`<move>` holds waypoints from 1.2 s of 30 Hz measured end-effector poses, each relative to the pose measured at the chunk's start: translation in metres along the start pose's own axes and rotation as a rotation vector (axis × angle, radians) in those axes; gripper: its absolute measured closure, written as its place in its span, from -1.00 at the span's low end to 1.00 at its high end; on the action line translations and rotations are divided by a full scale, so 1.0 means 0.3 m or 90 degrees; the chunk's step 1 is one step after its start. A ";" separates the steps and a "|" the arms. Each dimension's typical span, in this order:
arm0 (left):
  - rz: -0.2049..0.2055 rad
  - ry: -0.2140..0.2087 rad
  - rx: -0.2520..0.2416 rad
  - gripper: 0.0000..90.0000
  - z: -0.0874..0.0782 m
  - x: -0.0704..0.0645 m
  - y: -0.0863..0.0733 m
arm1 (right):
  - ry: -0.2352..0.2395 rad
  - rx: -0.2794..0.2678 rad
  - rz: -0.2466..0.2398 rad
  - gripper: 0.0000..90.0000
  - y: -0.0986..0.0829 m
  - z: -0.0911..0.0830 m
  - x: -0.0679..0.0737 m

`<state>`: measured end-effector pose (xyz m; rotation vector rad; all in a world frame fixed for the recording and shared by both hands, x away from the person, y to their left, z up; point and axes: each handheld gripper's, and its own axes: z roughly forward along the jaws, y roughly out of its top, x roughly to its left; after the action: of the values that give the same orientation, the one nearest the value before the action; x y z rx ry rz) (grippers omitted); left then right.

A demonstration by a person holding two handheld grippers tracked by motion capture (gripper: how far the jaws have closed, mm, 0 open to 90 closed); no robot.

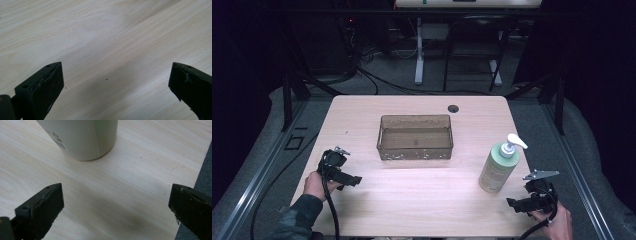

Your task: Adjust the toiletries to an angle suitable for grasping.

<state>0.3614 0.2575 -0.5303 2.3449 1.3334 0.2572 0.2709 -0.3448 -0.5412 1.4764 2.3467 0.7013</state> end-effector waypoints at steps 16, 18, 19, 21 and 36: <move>-0.004 -0.016 0.001 -1.00 0.005 -0.001 0.004 | 0.039 -0.108 -0.006 -1.00 0.059 -0.071 0.033; -0.003 -0.015 0.001 -1.00 0.005 -0.002 0.005 | 0.042 -0.127 -0.005 -1.00 0.078 -0.077 0.042; -0.001 -0.017 0.000 -1.00 0.004 -0.002 0.006 | 0.050 -0.139 -0.001 -1.00 0.087 -0.081 0.047; 0.000 -0.019 0.001 -1.00 0.005 -0.002 0.006 | 0.055 -0.162 -0.006 -1.00 0.102 -0.087 0.056; 0.005 -0.020 0.001 -1.00 0.006 0.000 0.009 | 0.049 -0.263 -0.016 -0.98 0.163 -0.108 0.086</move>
<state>0.3640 0.2557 -0.5308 2.3459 1.3106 0.2201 0.2815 -0.3120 -0.4871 1.2530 2.0993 1.1693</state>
